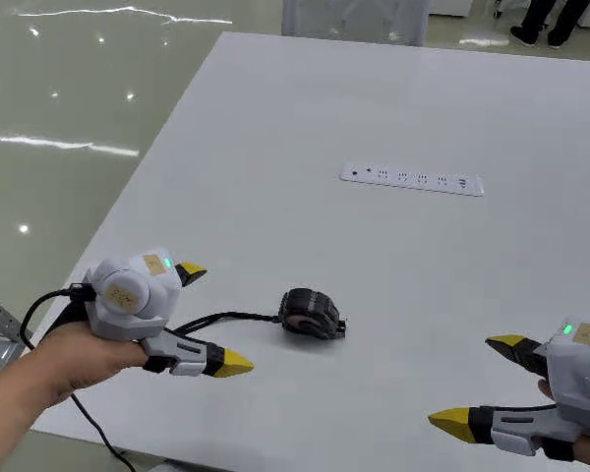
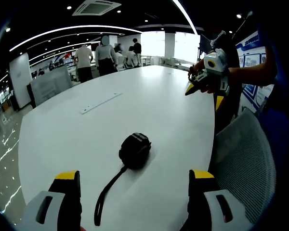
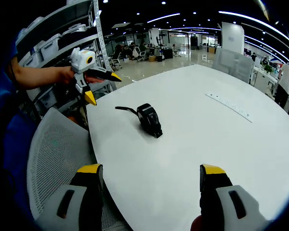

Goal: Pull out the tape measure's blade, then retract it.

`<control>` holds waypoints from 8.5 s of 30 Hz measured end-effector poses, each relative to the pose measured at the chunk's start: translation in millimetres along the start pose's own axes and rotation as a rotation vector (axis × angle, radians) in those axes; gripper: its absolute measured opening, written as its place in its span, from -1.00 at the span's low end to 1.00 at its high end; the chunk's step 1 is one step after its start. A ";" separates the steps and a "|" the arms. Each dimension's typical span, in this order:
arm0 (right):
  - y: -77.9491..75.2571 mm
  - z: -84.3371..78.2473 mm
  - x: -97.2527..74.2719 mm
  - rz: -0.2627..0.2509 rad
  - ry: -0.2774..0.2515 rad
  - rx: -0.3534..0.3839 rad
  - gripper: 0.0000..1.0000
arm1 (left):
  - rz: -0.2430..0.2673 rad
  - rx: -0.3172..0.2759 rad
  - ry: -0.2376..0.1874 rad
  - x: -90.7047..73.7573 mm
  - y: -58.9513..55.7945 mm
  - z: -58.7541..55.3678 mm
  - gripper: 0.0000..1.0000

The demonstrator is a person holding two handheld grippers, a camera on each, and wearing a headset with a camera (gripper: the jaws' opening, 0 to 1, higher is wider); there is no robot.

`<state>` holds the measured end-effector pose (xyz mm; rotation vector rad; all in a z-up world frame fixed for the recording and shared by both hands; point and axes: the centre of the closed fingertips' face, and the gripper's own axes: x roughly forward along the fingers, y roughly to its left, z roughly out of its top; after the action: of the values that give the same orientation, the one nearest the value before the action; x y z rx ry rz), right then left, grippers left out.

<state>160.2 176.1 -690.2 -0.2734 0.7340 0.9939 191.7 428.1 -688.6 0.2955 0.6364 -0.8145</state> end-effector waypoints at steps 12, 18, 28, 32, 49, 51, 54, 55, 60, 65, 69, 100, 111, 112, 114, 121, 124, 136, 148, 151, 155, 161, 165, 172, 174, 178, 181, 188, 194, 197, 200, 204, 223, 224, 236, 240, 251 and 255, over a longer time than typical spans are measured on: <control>-0.3 4.9 24.9 0.049 0.016 -0.063 0.51 | -0.028 0.038 0.011 24.0 -3.9 9.3 0.73; -2.4 5.6 37.7 0.071 0.028 -0.098 0.47 | -0.045 0.062 0.025 34.0 -5.2 11.2 0.71; -4.8 6.0 58.6 0.117 0.055 -0.156 0.44 | -0.079 0.120 0.058 51.5 -7.2 13.6 0.70; -4.5 7.5 66.0 0.134 0.063 -0.184 0.41 | -0.089 0.137 0.065 58.9 -7.6 16.5 0.68; -5.0 10.8 107.3 0.196 0.088 -0.280 0.23 | -0.140 0.244 0.118 87.5 -6.4 15.4 0.52; -5.5 10.3 111.9 0.202 0.096 -0.301 0.21 | -0.146 0.255 0.125 90.2 -6.4 14.4 0.52; -6.1 10.5 118.9 0.211 0.100 -0.316 0.19 | -0.155 0.263 0.130 94.2 -6.6 13.3 0.51; -6.7 10.5 122.2 0.214 0.101 -0.327 0.17 | -0.157 0.271 0.135 96.1 -6.4 12.3 0.50; -8.3 12.2 133.8 0.230 0.102 -0.343 0.11 | -0.170 0.291 0.147 103.6 -7.0 10.7 0.43; -10.3 11.7 144.0 0.248 0.103 -0.356 0.06 | -0.180 0.306 0.154 111.1 -6.8 10.3 0.38; -11.7 12.1 151.2 0.258 0.101 -0.367 0.00 | -0.185 0.320 0.163 115.7 -6.1 9.1 0.33; -16.2 6.3 197.0 0.327 0.113 -0.486 -0.44 | -0.246 0.439 0.218 139.5 -5.8 3.1 -0.09; -16.8 7.7 205.4 0.327 0.106 -0.489 -0.59 | -0.265 0.457 0.235 142.4 -9.1 2.1 -0.18; -16.8 7.6 205.9 0.327 0.106 -0.489 -0.60 | -0.266 0.457 0.235 142.5 -9.2 2.2 -0.18; -15.9 7.4 206.1 0.332 0.106 -0.485 -0.63 | -0.269 0.461 0.237 143.0 -9.3 2.1 -0.19; -16.0 8.5 209.2 0.334 0.097 -0.474 -0.71 | -0.277 0.471 0.243 145.2 -10.0 1.3 -0.27; -15.9 8.7 209.5 0.335 0.096 -0.474 -0.71 | -0.281 0.473 0.244 146.0 -10.3 1.1 -0.31; -17.0 9.9 209.7 0.324 0.105 -0.471 -0.74 | -0.284 0.469 0.258 147.0 -10.9 0.2 -0.37; -17.8 8.7 208.3 0.324 0.117 -0.494 -0.78 | -0.300 0.494 0.272 147.2 -10.9 -1.3 -0.40; -18.2 7.5 207.4 0.325 0.122 -0.493 -0.78 | -0.302 0.497 0.274 147.3 -11.3 -1.4 -0.40; -19.9 5.4 204.9 0.329 0.126 -0.490 -0.79 | -0.302 0.500 0.278 147.4 -11.4 -1.6 -0.41; -23.7 3.2 199.5 0.332 0.126 -0.486 -0.79 | -0.300 0.494 0.277 147.2 -11.5 -1.1 -0.41; -27.1 0.1 194.5 0.332 0.128 -0.484 -0.79 | -0.298 0.492 0.278 147.7 -11.8 -0.7 -0.41; -32.4 -4.7 186.7 0.331 0.132 -0.476 -0.79 | -0.298 0.490 0.279 148.3 -12.9 0.2 -0.41; -34.6 -6.2 184.4 0.330 0.133 -0.474 -0.79 | -0.297 0.488 0.280 148.3 -12.8 0.2 -0.41; -40.0 -9.8 178.4 0.326 0.137 -0.470 -0.79 | -0.296 0.486 0.282 148.6 -12.5 0.1 -0.41; -45.0 -14.0 174.1 0.321 0.141 -0.463 -0.79 | -0.296 0.485 0.283 148.9 -12.2 0.1 -0.42; -52.5 -22.2 164.6 0.315 0.147 -0.448 -0.80 | -0.297 0.488 0.287 149.2 -12.8 0.0 -0.42; -60.9 -28.6 157.9 0.308 0.155 -0.438 -0.80 | -0.297 0.488 0.289 149.5 -12.8 0.1 -0.42; -64.9 -31.7 153.6 0.304 0.160 -0.437 -0.80 | -0.298 0.488 0.289 149.4 -12.6 0.0 -0.42; -67.8 -33.8 150.2 0.302 0.162 -0.434 -0.80 | -0.298 0.487 0.290 149.4 -12.4 0.0 -0.42; -70.1 -37.0 144.7 0.300 0.167 -0.431 -0.80 | -0.297 0.485 0.290 149.4 -12.2 0.1 -0.42; -91.9 -59.4 110.6 0.277 0.201 -0.402 -0.80 | -0.296 0.481 0.293 150.4 -12.6 0.4 -0.42; -92.6 -60.4 109.4 0.277 0.203 -0.402 -0.80 | -0.296 0.480 0.293 150.4 -12.5 0.3 -0.42; -107.2 -71.9 93.7 0.265 0.224 -0.394 -0.80 | -0.293 0.473 0.298 150.6 -12.3 0.2 -0.42; -112.7 -75.5 88.4 0.261 0.233 -0.395 -0.80 | -0.293 0.472 0.298 150.7 -12.4 0.4 -0.42; -125.1 -86.0 76.6 0.250 0.246 -0.385 -0.80 | -0.294 0.473 0.298 151.1 -12.4 0.6 -0.42; -128.0 -88.8 72.9 0.249 0.250 -0.383 -0.80 | -0.295 0.472 0.298 151.1 -12.4 1.0 -0.42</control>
<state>253.0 109.1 -818.6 -0.6607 0.8133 1.3536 260.6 331.6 -783.1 0.7759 0.7723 -1.2174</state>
